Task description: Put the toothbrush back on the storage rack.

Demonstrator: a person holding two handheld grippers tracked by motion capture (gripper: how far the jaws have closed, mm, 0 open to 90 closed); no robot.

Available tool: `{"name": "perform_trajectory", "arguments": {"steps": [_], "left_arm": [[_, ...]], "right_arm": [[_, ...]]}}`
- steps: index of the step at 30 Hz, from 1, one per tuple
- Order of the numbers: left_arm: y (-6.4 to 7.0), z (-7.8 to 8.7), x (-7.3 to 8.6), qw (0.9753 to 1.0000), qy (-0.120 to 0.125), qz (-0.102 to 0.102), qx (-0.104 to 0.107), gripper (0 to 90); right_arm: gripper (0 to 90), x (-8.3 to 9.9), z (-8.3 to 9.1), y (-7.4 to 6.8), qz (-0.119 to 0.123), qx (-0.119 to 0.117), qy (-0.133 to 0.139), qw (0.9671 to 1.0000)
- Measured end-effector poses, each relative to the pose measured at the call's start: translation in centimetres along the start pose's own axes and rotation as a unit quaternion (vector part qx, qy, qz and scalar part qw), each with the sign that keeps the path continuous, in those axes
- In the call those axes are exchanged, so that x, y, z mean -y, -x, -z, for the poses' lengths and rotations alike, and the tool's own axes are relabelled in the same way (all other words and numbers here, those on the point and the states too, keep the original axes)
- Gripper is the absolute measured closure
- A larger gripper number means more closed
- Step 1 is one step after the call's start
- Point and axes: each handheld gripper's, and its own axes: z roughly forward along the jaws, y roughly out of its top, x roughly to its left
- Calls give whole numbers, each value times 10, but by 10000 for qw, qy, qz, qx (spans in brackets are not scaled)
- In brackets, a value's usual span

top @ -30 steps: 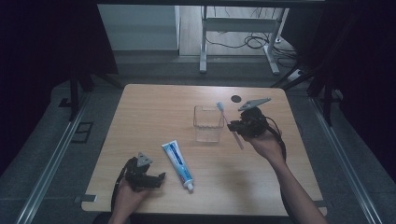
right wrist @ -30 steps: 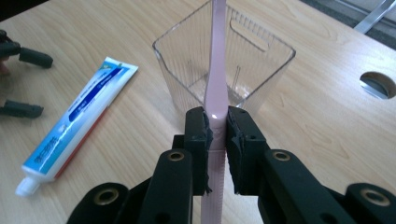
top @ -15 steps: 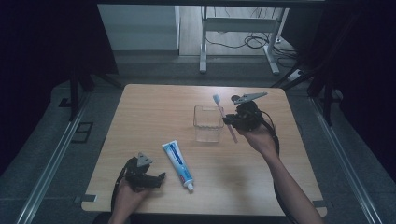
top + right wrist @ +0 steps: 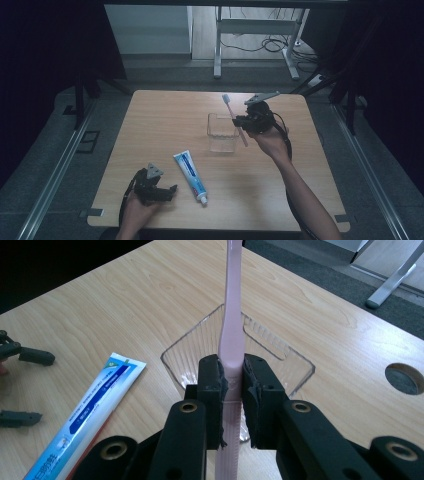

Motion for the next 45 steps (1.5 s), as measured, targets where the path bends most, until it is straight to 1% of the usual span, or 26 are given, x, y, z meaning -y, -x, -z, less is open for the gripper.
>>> {"name": "perform_trajectory", "arguments": {"steps": [5, 9, 13, 21, 25, 31, 34, 44, 45], "left_arm": [[0, 0, 0, 10000, -4, -14, 5, 47], [1, 0, 0, 10000, -7, 0, 6, 47], [0, 0, 0, 10000, -17, -42, 16, 47], [0, 1, 0, 10000, -21, -50, 29, 46], [0, 1, 0, 10000, -20, -53, 36, 47], [1, 0, 0, 10000, -5, -42, 45, 47], [0, 1, 0, 9999, -35, -82, 46, 47], [1, 1, 1, 10000, -36, -73, 45, 47], [1, 1, 1, 10000, -27, -45, 46, 47]], "right_arm": [[783, -8, -5, -2, 26, -10, 19, 10000], [783, -13, -9, -2, -7, -24, 38, 10000], [783, -18, -12, 0, -107, -34, 114, 9999], [783, -31, -19, 2, -127, 71, 244, 9996], [783, -34, -24, 2, -134, 101, 293, 9994], [783, -34, -34, 3, -143, 136, 283, 9994], [783, -33, -38, 3, -140, 151, 281, 9994], [782, -20, -53, 5, -166, 173, 240, 9994], [782, -19, -54, 5, -150, 174, 234, 9995]]}}
